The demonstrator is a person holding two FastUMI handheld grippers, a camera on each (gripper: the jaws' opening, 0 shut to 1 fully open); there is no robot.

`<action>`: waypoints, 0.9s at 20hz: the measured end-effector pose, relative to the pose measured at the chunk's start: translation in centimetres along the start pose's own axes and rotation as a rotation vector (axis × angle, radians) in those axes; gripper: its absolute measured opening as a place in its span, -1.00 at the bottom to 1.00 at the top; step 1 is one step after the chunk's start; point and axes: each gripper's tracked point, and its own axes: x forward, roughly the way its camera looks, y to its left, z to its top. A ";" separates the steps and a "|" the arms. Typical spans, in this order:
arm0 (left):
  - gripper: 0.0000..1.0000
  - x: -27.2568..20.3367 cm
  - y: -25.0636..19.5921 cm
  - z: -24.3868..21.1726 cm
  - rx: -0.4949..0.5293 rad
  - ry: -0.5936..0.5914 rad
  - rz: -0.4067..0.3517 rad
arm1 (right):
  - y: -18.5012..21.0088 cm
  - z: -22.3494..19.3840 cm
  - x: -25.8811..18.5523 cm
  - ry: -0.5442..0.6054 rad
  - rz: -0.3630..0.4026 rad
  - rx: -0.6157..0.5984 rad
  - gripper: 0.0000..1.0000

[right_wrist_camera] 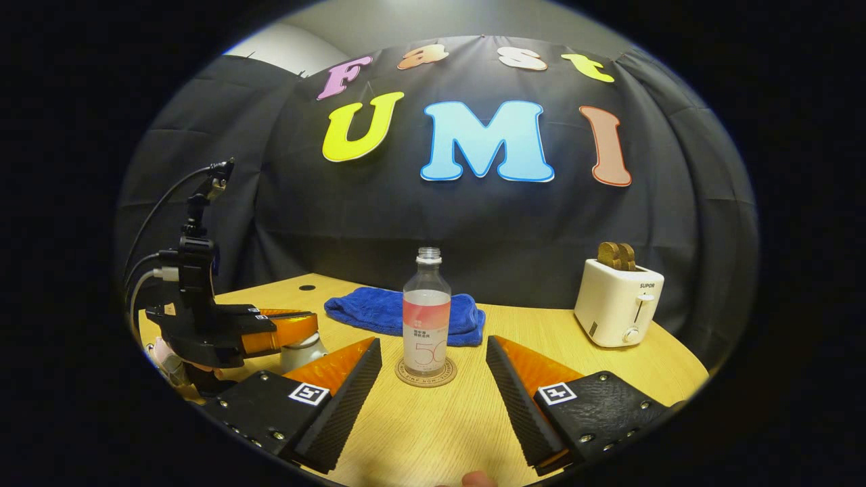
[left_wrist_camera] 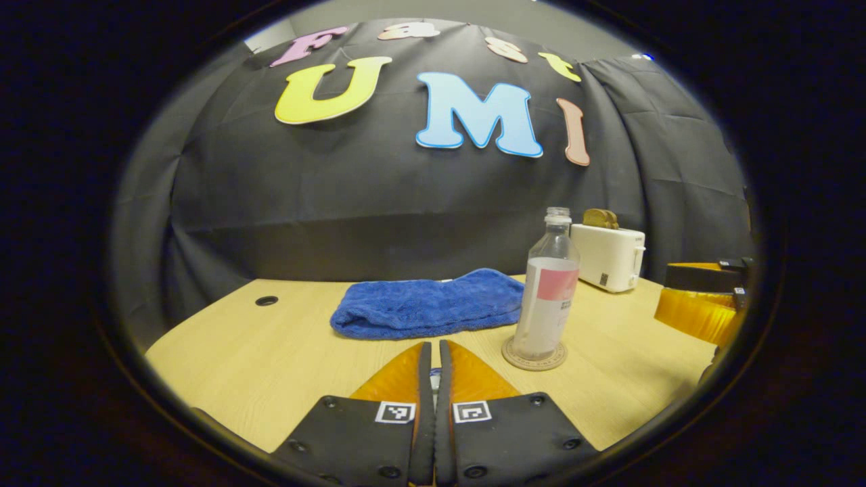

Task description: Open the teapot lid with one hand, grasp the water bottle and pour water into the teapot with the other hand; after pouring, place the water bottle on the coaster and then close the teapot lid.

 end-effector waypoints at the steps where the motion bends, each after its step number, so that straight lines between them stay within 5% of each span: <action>1: -0.85 0.0 0.0 0.1 -0.006 -0.001 -0.003 | 0.0 0.1 0.0 0.000 -0.001 0.002 0.94; 10: -0.58 -1.0 -0.2 0.2 -0.033 0.001 -0.006 | 0.1 0.0 -0.4 -0.004 -0.023 0.004 0.94; 18: -0.64 -6.9 1.1 2.3 -0.051 -0.057 0.027 | 1.5 0.9 -1.6 -0.032 -0.072 0.039 0.93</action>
